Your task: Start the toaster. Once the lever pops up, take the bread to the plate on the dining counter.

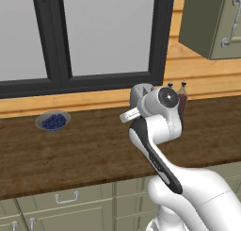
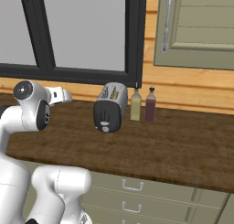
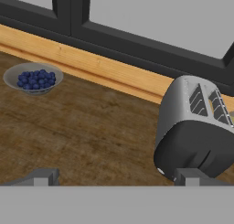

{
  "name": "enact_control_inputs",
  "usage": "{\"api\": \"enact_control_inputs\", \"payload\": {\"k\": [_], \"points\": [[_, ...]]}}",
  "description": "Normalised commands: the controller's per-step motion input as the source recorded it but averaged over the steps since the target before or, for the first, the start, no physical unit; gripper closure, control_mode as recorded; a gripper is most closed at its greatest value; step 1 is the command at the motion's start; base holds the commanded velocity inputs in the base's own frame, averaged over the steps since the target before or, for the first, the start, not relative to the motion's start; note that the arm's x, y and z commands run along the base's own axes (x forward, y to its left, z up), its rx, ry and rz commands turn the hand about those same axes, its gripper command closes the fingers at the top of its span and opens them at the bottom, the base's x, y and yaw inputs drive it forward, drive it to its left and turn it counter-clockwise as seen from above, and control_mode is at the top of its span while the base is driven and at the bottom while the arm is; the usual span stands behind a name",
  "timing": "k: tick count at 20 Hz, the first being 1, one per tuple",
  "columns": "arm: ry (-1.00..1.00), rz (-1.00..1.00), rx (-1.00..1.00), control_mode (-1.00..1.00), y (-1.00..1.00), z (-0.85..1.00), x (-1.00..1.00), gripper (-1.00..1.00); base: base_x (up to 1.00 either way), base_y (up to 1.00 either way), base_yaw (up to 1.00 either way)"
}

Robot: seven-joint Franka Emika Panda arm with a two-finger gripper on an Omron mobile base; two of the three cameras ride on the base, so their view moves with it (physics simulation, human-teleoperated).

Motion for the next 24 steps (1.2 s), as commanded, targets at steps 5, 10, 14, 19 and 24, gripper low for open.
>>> {"api": "enact_control_inputs", "payload": {"k": [5, 10, 14, 19, 24], "points": [[0.00, 0.00, 0.00, -1.00, 0.00, 0.00, 0.00, -1.00, 0.00, 0.00, 0.00], [0.00, 0.00, 0.00, -1.00, 0.00, 0.00, 0.00, -1.00, 0.00, 0.00, 0.00], [0.00, 0.00, 0.00, -1.00, 0.00, 0.00, 0.00, -1.00, 0.00, 0.00, 0.00], [0.00, 0.00, 0.00, -1.00, 0.00, 0.00, 0.00, -1.00, 0.00, 0.00, 0.00], [0.00, 0.00, 0.00, -1.00, 0.00, 0.00, 0.00, -1.00, 0.00, 0.00, 0.00]]}}
